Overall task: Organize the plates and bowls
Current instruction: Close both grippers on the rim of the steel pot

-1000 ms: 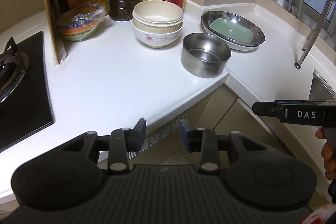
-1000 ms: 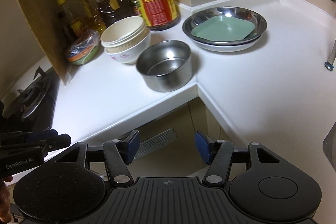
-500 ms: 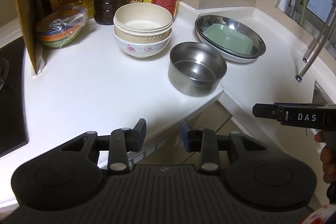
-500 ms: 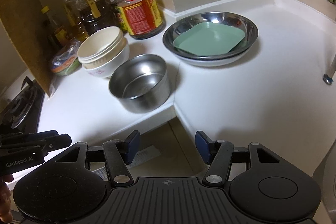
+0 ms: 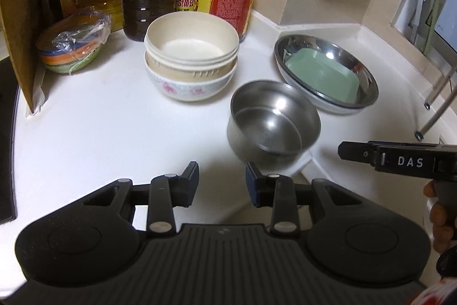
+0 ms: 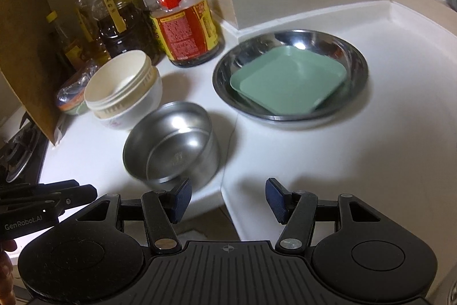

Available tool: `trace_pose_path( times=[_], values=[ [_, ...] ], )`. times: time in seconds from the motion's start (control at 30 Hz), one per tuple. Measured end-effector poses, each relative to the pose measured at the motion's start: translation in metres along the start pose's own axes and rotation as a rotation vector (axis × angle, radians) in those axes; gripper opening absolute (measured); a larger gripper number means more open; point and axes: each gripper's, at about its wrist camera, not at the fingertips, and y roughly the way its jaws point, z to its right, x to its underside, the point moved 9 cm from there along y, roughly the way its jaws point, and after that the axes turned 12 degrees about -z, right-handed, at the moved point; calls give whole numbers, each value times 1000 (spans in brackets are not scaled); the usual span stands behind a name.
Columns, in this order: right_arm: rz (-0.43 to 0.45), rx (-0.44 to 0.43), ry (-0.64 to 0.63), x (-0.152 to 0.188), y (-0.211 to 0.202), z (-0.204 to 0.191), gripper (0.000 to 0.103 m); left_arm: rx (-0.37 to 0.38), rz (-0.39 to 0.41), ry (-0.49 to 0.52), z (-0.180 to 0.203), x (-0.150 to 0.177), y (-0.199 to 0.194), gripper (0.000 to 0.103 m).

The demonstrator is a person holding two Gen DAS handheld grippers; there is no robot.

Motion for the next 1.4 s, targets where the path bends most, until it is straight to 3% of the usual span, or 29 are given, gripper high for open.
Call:
trace_pose_path(
  times=[0.27, 0.57, 0.93, 1.17, 1.4],
  values=[
    [30, -23, -65, -30, 19, -4, 57, 15, 22, -25, 5, -25, 18, 32],
    [7, -53, -91, -43, 45, -9, 44, 2, 10, -54, 7, -46, 47, 31],
    [-7, -83, -104, -42, 54, -9, 30, -35, -6, -82, 4, -46, 62, 29],
    [11, -80, -113, -44, 54, -11, 12, -37, -7, -76, 6, -46, 64, 14],
    [22, -70, -98, -42, 52, -11, 11, -26, 3, -32, 11, -43, 63, 8]
  ],
)
